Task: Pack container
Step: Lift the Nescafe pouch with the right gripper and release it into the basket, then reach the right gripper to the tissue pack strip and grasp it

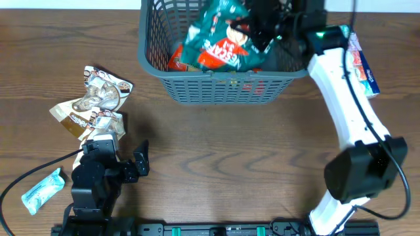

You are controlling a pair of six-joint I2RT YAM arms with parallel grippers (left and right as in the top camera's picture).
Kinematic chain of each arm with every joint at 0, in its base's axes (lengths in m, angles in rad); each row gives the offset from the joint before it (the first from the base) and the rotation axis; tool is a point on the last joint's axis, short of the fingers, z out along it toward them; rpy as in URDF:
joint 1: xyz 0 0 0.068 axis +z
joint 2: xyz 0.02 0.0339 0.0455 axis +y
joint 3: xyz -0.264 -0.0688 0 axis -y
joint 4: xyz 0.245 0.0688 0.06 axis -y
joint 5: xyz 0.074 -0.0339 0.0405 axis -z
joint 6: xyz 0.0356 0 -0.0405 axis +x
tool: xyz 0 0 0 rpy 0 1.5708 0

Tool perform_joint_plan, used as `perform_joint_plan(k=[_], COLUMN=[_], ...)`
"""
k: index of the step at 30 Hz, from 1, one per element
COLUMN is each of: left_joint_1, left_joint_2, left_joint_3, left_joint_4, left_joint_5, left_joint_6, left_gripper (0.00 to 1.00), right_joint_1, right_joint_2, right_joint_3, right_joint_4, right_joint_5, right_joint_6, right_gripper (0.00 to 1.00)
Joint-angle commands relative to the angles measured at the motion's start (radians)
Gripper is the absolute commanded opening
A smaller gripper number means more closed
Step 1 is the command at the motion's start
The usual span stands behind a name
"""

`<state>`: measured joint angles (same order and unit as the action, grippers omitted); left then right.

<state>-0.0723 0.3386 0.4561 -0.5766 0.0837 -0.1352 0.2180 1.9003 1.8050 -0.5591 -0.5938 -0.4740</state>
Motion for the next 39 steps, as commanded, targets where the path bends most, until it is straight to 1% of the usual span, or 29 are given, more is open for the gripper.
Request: perform_joint_plan(k=[1, 3, 6, 7, 8, 9, 10, 11, 12, 13, 14, 16, 18, 21, 23, 25, 27, 28, 29, 31, 35, 39], left_joint_1=[0.003, 0.003, 0.003, 0.003, 0.003, 0.003, 0.003, 0.003, 0.003, 0.003, 0.003, 0.003, 0.003, 0.003, 0.003, 0.003, 0.003, 0.003, 0.003, 0.003, 0.003, 0.003], left_joint_2=[-0.001, -0.001, -0.001, -0.001, -0.001, -0.001, -0.001, -0.001, -0.001, -0.001, -0.001, -0.001, -0.001, -0.001, -0.001, -0.001, -0.001, -0.001, -0.001, -0.001, -0.001, -0.001], left_joint_3=[0.023, 0.023, 0.023, 0.023, 0.023, 0.023, 0.023, 0.023, 0.023, 0.023, 0.023, 0.023, 0.023, 0.023, 0.023, 0.023, 0.023, 0.023, 0.023, 0.023, 0.023, 0.023], left_joint_4=[0.000, 0.000, 0.001, 0.000, 0.000, 0.000, 0.000, 0.000, 0.000, 0.000, 0.000, -0.003, -0.008, -0.014, -0.014, -0.014, -0.014, -0.014, -0.014, -0.014, -0.014, -0.013], left_joint_5=[0.011, 0.011, 0.011, 0.011, 0.011, 0.011, 0.011, 0.011, 0.011, 0.011, 0.011, 0.011, 0.011, 0.011, 0.011, 0.011, 0.011, 0.011, 0.011, 0.011, 0.011, 0.011], left_joint_6=[-0.013, -0.013, -0.013, -0.013, -0.013, -0.013, -0.013, -0.013, -0.013, -0.013, -0.013, -0.013, -0.013, -0.013, -0.013, -0.013, -0.013, -0.013, -0.013, -0.013, -0.013, -0.013], left_gripper=[0.99, 0.99, 0.99, 0.99, 0.99, 0.98, 0.99, 0.99, 0.99, 0.99, 0.99, 0.99, 0.99, 0.99, 0.99, 0.99, 0.99, 0.99, 0.99, 0.99, 0.99, 0.99], right_joint_1=[0.031, 0.035, 0.035, 0.034, 0.032, 0.031, 0.031, 0.031, 0.031, 0.031, 0.032, 0.032, 0.032, 0.032, 0.032, 0.023, -0.007, -0.029, -0.060, -0.145, -0.361, -0.541], right_joint_2=[0.014, 0.039, 0.079, 0.088, 0.097, 0.098, 0.100, 0.100, 0.097, 0.092, 0.086, 0.061, 0.031, -0.031, -0.069, -0.107, -0.143, -0.156, -0.169, -0.190, -0.194, -0.148], right_joint_3=[0.030, 0.030, 0.030, 0.030, 0.030, 0.030, 0.030, 0.030, 0.031, 0.031, 0.032, 0.043, 0.066, 0.163, 0.246, 0.341, 0.423, 0.449, 0.473, 0.509, 0.517, 0.515], right_joint_4=[-0.051, -0.106, -0.177, -0.191, -0.202, -0.213, -0.217, -0.219, -0.220, -0.219, -0.219, -0.216, -0.209, -0.208, -0.211, -0.218, -0.229, -0.241, -0.269, -0.359, -0.537, -0.654], right_joint_5=[0.091, 0.126, 0.128, 0.130, 0.135, 0.135, 0.135, 0.135, 0.134, 0.134, 0.130, 0.130, 0.138, 0.214, 0.267, 0.353, 0.497, 0.552, 0.604, 0.668, 0.669, 0.659], right_joint_6=[-0.071, -0.100, -0.112, -0.111, -0.111, -0.111, -0.111, -0.111, -0.110, -0.107, -0.107, -0.091, -0.080, -0.033, -0.001, 0.053, 0.151, 0.189, 0.223, 0.287, 0.381, 0.393], right_gripper=[0.01, 0.01, 0.01, 0.04, 0.09, 0.17, 0.28, 0.45, 0.55, 0.58, 0.58, 0.55, 0.55, 0.55, 0.58, 0.60, 0.63, 0.66, 0.69, 0.70, 0.71, 0.73])
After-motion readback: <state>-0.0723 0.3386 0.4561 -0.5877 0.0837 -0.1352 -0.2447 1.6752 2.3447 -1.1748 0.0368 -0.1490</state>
